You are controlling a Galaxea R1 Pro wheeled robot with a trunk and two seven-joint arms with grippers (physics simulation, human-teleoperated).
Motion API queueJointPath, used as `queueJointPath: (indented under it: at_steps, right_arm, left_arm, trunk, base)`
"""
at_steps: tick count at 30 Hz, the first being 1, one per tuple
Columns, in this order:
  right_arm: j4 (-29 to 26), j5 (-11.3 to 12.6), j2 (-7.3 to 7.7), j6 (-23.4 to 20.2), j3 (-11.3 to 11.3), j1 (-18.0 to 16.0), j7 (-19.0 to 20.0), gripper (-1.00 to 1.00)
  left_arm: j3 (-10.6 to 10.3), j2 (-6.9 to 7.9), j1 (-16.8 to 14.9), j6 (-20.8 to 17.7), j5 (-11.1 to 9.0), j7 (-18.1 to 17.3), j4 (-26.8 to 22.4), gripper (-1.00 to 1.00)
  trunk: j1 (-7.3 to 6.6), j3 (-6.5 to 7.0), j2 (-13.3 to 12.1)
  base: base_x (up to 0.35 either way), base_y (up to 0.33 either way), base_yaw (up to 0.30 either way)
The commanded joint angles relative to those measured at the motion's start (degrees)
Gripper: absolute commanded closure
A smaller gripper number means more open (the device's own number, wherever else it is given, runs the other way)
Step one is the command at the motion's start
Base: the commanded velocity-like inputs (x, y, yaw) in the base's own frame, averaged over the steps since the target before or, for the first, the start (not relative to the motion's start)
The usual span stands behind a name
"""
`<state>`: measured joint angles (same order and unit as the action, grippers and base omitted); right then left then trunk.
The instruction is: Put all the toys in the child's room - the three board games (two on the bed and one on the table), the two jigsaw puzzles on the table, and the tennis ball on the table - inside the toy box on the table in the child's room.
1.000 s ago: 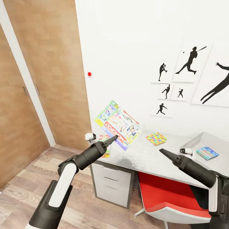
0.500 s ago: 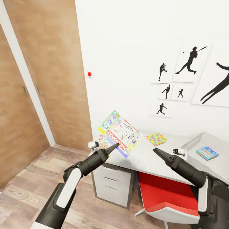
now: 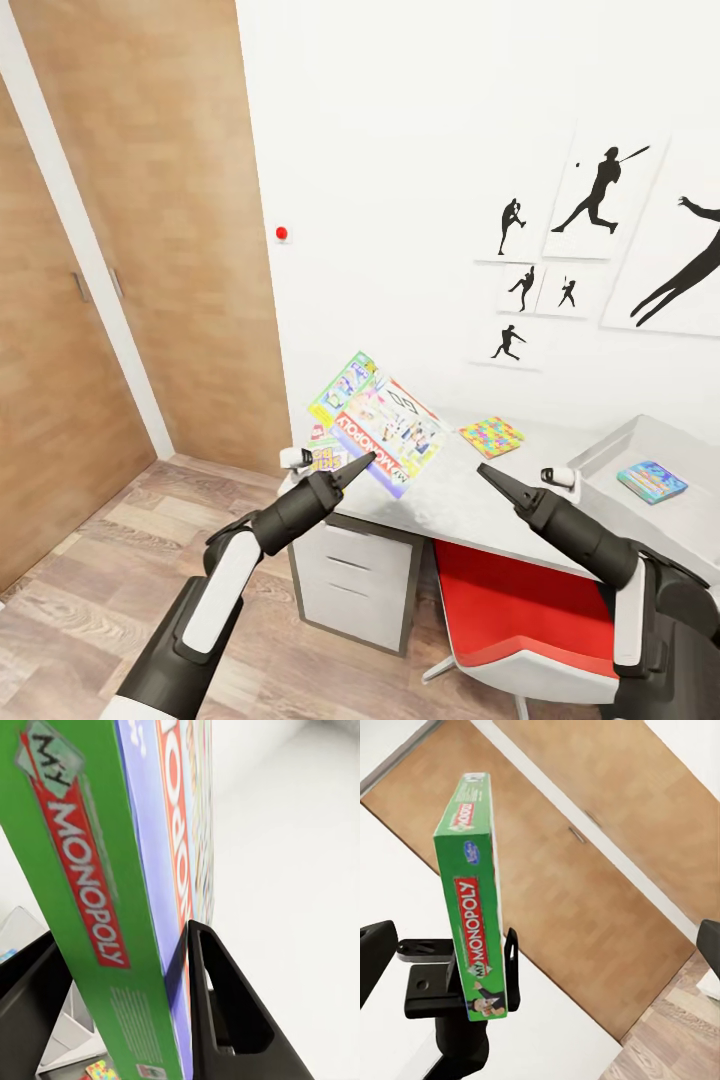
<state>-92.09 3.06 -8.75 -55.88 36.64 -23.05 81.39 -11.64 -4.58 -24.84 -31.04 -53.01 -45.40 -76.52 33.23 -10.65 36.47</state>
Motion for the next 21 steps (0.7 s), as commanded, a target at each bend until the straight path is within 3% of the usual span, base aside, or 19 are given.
queueJointPath:
  at_steps: [1, 10, 14, 21]
  right_arm:
    - [0.0, 0.0, -0.08, -0.4, 0.1, -0.1, 0.1, -1.0]
    - [0.1, -0.1, -0.19, -0.2, -0.3, -0.1, 0.0, -1.0]
    - [0.4, -0.1, -0.21, -0.2, -1.6, -0.1, -0.1, -1.0]
    - [0.6, -0.2, -0.31, 0.0, -2.9, -0.1, -0.3, -1.0]
  left_arm:
    - [0.0, -0.06, 0.0, -0.4, -0.5, 0.0, 0.0, 1.0]
    - [0.0, -0.35, 0.0, 0.0, -0.7, 0.3, 0.1, 1.0]
    - [-0.1, -1.34, 0.0, 0.2, -0.7, 0.7, 0.1, 1.0]
    - [-1.0, -2.75, 0.0, 1.0, -1.0, 4.4, -0.2, 1.0]
  trunk:
    - [0.02, -0.09, 0.1]
    - [0.02, -0.09, 0.1]
    - [0.02, -0.09, 0.1]
    - [0.02, -0.09, 0.1]
  base:
    - [0.0, 0.0, 0.0]
    - [0.0, 0.0, 0.0]
    - [0.0, 0.0, 0.0]
    - [0.0, 0.0, 0.0]
